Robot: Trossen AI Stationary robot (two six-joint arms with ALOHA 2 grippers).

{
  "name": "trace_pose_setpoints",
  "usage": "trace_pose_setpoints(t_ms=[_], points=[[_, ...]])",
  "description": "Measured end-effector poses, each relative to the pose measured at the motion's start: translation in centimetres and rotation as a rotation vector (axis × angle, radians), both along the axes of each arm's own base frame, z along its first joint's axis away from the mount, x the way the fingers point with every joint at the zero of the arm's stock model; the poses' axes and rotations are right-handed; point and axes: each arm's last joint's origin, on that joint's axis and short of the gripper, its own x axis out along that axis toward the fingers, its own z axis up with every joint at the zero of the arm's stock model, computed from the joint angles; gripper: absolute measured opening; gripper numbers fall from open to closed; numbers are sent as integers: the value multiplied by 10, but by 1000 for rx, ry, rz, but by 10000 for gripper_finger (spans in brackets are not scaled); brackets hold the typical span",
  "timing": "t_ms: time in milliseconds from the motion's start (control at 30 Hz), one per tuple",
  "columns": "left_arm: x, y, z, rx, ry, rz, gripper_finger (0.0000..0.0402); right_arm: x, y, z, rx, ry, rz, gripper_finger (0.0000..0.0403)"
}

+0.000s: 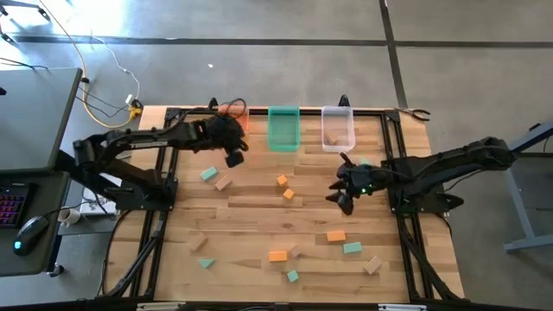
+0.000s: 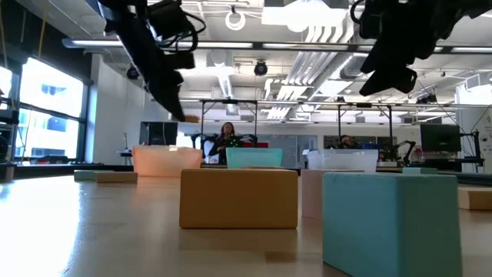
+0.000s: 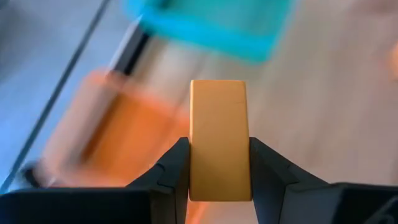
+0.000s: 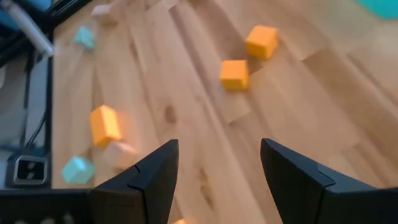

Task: Sort & place blocks by color
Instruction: Put the orange block into the orange bin

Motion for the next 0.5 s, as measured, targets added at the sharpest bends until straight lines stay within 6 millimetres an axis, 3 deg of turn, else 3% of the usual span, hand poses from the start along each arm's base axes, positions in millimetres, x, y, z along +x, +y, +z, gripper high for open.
trace_pose_setpoints(t_ms=[167,500], points=[[-20,16,-4,-26,56,170,98,-3,16,0,16,1,68,216],[-23,46,-23,-98,31,227,98,-8,44,-6,123,52,101,216]])
